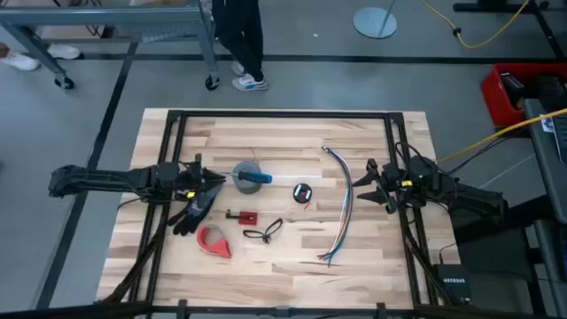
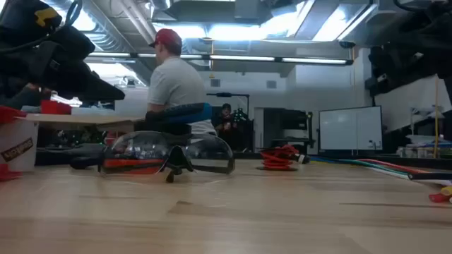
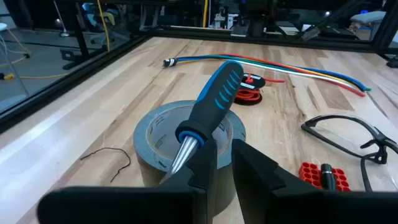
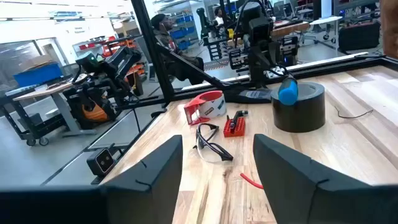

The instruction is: Coil cords

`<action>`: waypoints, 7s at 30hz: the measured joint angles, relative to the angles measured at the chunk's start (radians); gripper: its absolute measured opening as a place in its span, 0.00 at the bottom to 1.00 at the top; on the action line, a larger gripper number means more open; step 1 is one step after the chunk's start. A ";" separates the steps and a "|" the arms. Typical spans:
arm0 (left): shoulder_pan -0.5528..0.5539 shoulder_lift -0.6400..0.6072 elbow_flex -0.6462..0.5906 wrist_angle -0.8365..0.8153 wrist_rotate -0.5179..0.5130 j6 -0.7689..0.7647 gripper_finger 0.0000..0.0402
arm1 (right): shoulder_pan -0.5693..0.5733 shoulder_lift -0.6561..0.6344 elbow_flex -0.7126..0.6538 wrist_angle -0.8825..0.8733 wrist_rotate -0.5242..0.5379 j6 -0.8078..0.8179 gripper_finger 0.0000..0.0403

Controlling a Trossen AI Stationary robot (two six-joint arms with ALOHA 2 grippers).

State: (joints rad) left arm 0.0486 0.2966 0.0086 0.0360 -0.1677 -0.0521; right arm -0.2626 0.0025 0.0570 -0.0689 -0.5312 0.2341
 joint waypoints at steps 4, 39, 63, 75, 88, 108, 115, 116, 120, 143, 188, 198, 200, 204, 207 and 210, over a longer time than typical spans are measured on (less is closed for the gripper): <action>0.000 0.000 0.000 0.000 0.000 0.000 0.11 | 0.000 0.000 0.000 0.000 0.000 0.000 0.50; 0.000 0.000 0.000 0.000 0.000 0.000 0.11 | 0.000 0.000 0.000 0.000 0.000 0.000 0.50; 0.000 0.000 0.000 0.000 0.000 0.000 0.11 | 0.000 0.000 -0.006 0.088 0.324 -0.003 0.50; 0.000 0.000 0.000 0.000 0.000 0.038 0.11 | 0.000 0.000 -0.003 0.293 0.412 0.013 0.50; 0.000 0.000 0.000 0.174 -0.004 -0.008 0.11 | 0.000 0.004 -0.001 0.304 0.469 0.183 0.50; 0.000 0.000 0.019 0.633 -0.019 0.045 0.11 | 0.002 0.781 0.407 0.193 0.401 0.336 0.50; 0.000 0.000 0.020 0.568 -0.019 0.043 0.11 | 0.001 1.225 0.639 0.015 0.163 0.306 0.50; 0.000 0.000 0.020 0.560 -0.019 0.034 0.11 | 0.001 1.275 0.666 0.004 0.122 0.295 0.50; 0.000 0.000 0.021 0.543 -0.019 -0.013 0.11 | 0.000 1.415 0.765 -0.068 0.017 0.225 0.50; 0.000 0.008 0.023 0.397 0.032 -0.205 0.11 | -0.013 1.489 0.831 -0.400 0.165 0.051 0.50; -0.017 0.034 0.023 0.346 0.060 -0.308 0.11 | 0.001 1.725 0.832 -0.133 -0.011 0.080 0.02; -0.017 0.034 0.023 0.346 0.060 -0.308 0.11 | 0.000 1.725 0.832 -0.132 0.015 0.079 0.05; -0.017 0.034 0.023 0.345 0.060 -0.308 0.11 | 0.000 1.725 0.832 -0.132 0.008 0.079 0.05; -0.017 0.034 0.022 0.345 0.060 -0.308 0.11 | 0.000 1.725 0.832 -0.134 0.001 0.079 0.13; -0.017 0.034 0.022 0.345 0.060 -0.308 0.11 | 0.001 1.725 0.832 -0.134 -0.003 0.079 0.24; -0.017 0.034 0.022 0.345 0.060 -0.308 0.11 | 0.000 1.725 0.832 -0.144 -0.012 0.079 0.35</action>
State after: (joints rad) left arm 0.0315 0.3302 0.0307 0.3809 -0.1074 -0.3599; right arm -0.2623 1.7279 0.8886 -0.2130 -0.5436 0.3135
